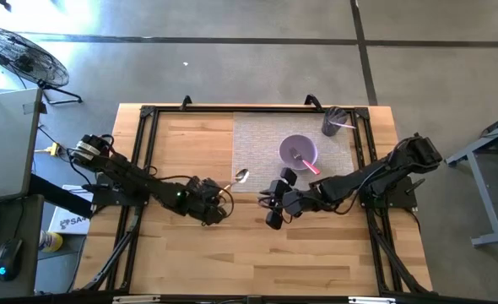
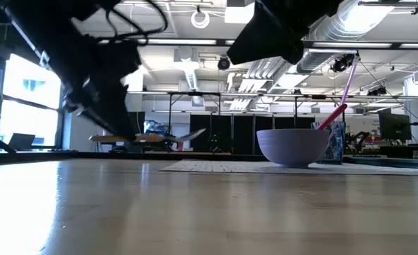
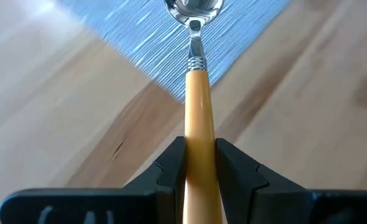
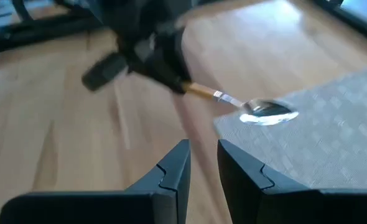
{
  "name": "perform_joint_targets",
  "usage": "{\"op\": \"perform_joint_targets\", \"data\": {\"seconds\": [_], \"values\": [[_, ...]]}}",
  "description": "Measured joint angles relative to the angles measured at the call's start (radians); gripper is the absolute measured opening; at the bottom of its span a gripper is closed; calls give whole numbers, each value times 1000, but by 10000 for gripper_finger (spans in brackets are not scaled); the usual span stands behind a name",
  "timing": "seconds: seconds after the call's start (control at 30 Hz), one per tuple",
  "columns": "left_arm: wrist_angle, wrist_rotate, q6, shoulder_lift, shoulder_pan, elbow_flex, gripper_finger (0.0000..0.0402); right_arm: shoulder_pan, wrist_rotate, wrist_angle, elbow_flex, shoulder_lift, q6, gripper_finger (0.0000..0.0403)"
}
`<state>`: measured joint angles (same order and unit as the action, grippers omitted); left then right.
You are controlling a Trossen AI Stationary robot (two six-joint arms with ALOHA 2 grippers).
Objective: Pick & Place Utensil
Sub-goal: Put the yellow spoon into the purple bowl
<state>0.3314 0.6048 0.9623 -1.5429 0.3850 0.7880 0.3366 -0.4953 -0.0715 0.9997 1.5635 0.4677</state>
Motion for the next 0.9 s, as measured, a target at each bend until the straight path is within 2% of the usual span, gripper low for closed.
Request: {"op": "perform_joint_targets", "data": {"seconds": [0.27, 0.43, 0.67, 0.9], "values": [[1, -69, -207, -1, -97, 150, 70, 118, 89, -241, 0, -1, 180, 74], [-23, -124, -319, -1, -192, 202, 77, 198, 81, -358, 0, -1, 318, 74], [-75, -286, -459, -30, -314, 288, 79, 270, -18, -378, 0, -1, 373, 74], [-32, -445, -559, -147, -412, 473, 77, 297, 4, -382, 0, -1, 435, 74]]}}
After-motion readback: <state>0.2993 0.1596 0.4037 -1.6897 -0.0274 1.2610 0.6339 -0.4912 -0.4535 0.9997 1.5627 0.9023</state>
